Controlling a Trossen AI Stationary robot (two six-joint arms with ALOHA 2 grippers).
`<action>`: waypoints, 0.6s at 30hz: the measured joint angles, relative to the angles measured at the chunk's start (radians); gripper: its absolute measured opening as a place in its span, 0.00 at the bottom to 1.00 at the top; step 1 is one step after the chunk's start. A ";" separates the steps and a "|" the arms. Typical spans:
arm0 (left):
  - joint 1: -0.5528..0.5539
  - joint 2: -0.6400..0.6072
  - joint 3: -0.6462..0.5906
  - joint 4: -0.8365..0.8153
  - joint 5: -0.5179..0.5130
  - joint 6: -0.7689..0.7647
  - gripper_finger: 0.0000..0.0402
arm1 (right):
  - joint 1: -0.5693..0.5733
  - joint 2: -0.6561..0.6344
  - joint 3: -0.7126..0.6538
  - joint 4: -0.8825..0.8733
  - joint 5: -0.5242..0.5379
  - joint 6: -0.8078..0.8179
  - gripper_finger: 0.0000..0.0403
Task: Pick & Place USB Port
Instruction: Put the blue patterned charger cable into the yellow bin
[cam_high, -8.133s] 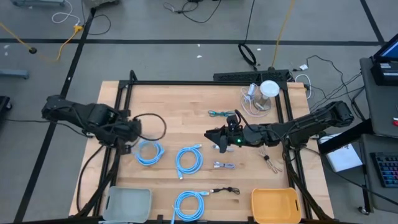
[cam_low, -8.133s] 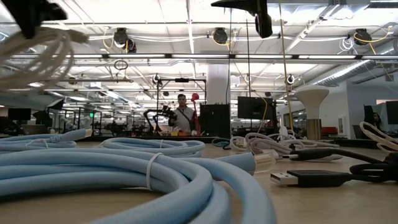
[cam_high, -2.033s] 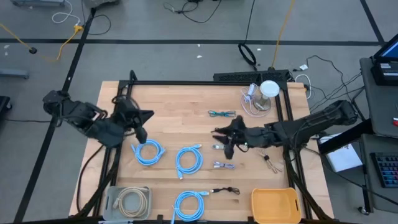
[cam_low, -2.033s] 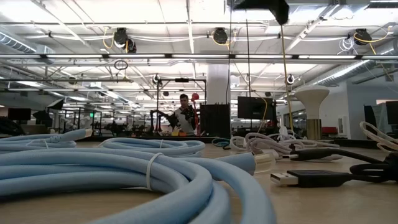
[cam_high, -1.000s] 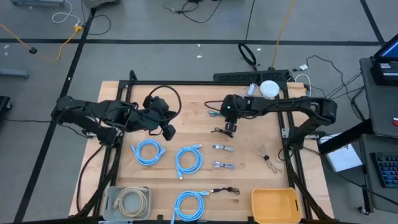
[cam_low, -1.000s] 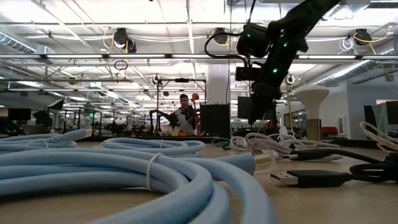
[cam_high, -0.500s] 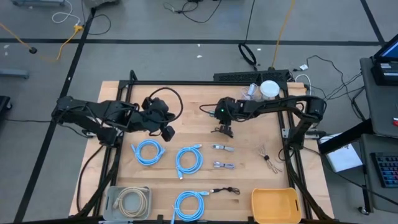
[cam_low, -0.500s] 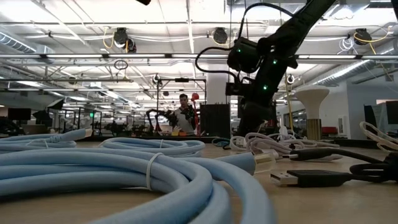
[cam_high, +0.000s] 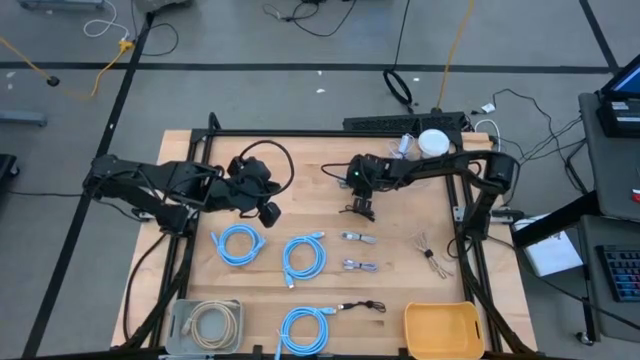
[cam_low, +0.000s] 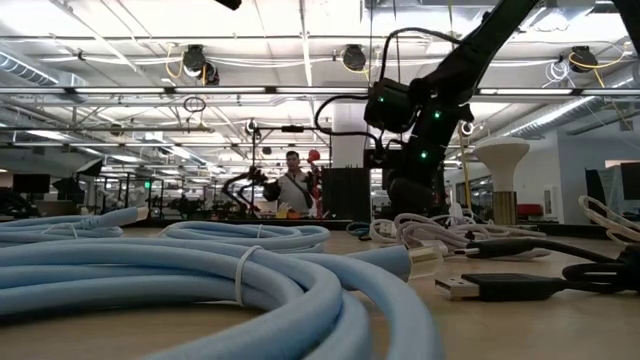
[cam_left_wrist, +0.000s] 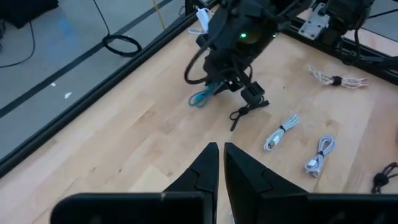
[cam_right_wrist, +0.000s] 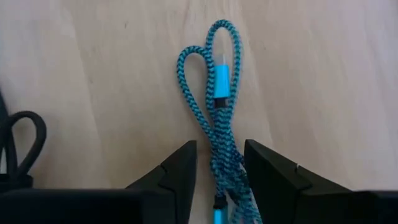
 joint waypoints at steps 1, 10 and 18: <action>0.000 0.000 0.000 0.000 0.007 0.000 0.06 | -0.007 0.003 0.001 0.002 -0.010 0.000 0.32; 0.000 0.000 0.000 -0.013 0.036 -0.002 0.06 | -0.034 0.000 0.000 -0.013 -0.092 0.098 0.22; 0.001 0.000 0.000 -0.013 0.015 0.012 0.06 | 0.023 -0.027 0.000 -0.079 -0.140 0.208 0.06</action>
